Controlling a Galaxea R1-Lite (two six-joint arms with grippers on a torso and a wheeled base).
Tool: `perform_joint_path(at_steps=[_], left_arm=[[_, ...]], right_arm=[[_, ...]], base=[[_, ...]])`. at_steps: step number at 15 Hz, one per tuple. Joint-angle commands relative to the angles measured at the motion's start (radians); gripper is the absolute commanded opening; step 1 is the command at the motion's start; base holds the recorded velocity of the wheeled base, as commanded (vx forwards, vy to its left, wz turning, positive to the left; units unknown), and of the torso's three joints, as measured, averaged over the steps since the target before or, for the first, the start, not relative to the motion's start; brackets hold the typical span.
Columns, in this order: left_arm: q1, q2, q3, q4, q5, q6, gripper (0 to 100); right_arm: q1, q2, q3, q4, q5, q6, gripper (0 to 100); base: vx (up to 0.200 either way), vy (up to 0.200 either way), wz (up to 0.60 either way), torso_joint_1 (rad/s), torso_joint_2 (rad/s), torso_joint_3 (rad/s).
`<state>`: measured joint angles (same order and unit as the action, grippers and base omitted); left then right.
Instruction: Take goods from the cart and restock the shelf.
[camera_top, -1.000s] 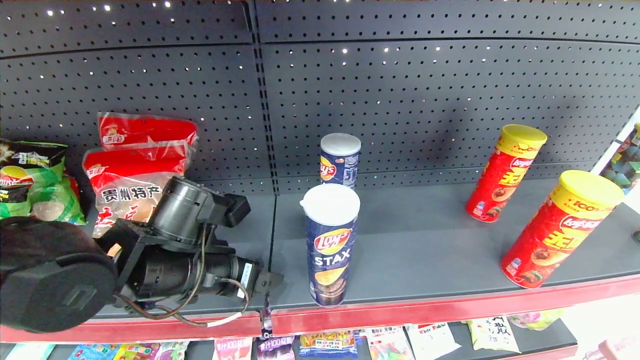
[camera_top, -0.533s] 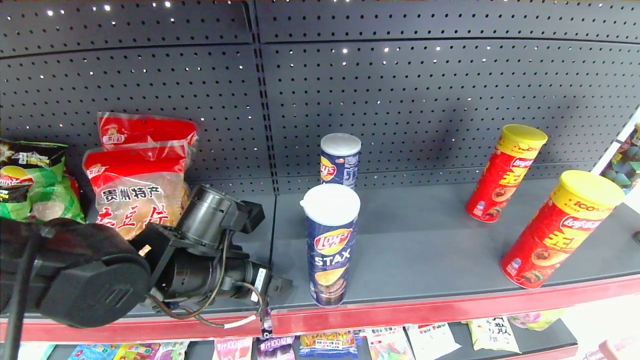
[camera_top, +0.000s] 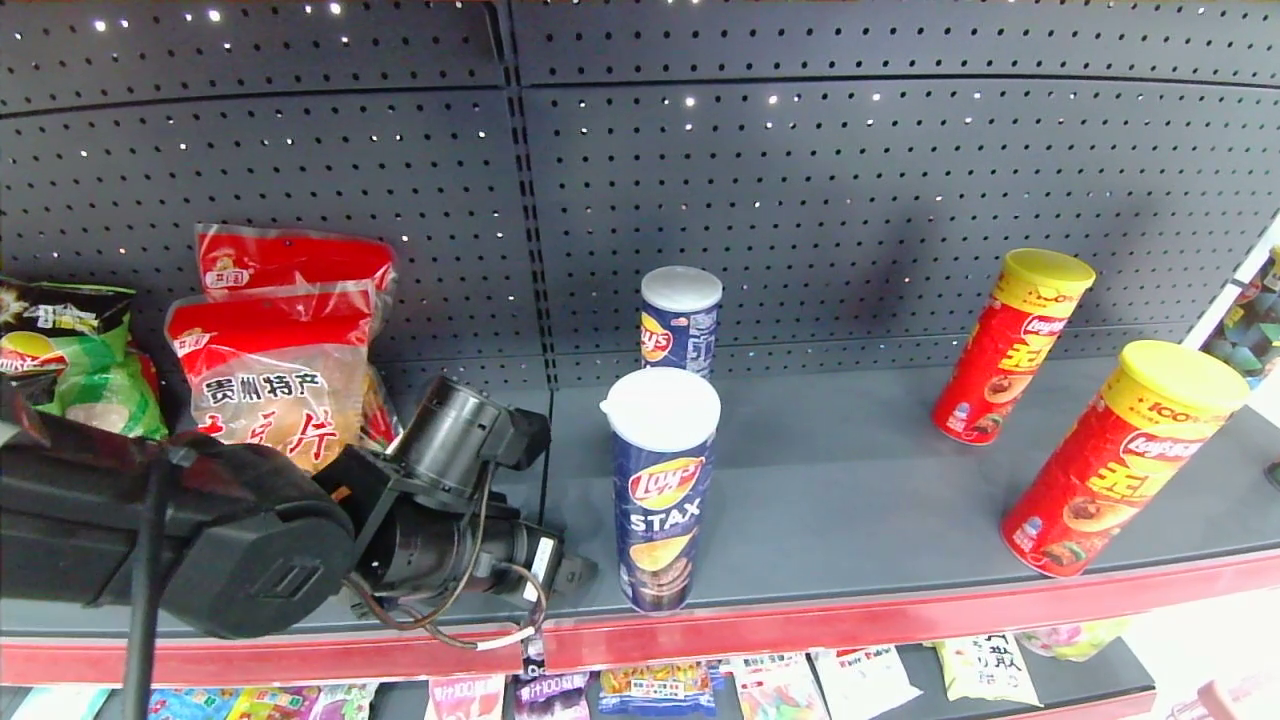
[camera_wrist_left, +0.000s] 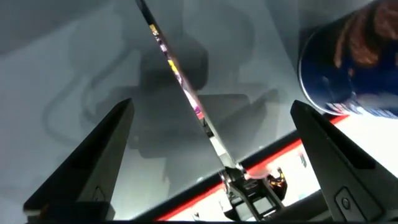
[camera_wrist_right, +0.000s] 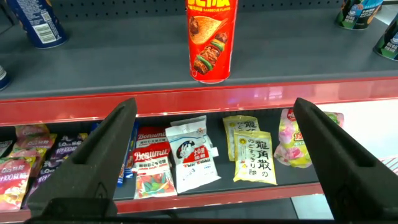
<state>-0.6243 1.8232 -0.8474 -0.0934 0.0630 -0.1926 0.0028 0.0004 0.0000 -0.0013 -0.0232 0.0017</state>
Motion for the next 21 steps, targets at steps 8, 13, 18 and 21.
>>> perform_joint_path(at_steps=[8, 13, 18, 21], left_arm=[[-0.011, 0.054, -0.056, 0.0, 0.012, -0.001, 100], [-0.015, 0.056, -0.061, 0.0, 0.012, 0.001, 100], [-0.023, 0.068, -0.078, 0.0, 0.017, 0.001, 100], [-0.029, 0.073, -0.079, 0.0, 0.017, 0.001, 100]], right_arm=[[0.0, 0.0, 0.0, 0.0, 0.0, 0.0, 100], [0.0, 0.0, 0.0, 0.0, 0.0, 0.0, 100], [0.0, 0.0, 0.0, 0.0, 0.0, 0.0, 100], [0.0, 0.0, 0.0, 0.0, 0.0, 0.0, 100]], base=[[0.0, 0.0, 0.0, 0.0, 0.0, 0.0], [0.0, 0.0, 0.0, 0.0, 0.0, 0.0], [0.0, 0.0, 0.0, 0.0, 0.0, 0.0], [0.0, 0.0, 0.0, 0.0, 0.0, 0.0]])
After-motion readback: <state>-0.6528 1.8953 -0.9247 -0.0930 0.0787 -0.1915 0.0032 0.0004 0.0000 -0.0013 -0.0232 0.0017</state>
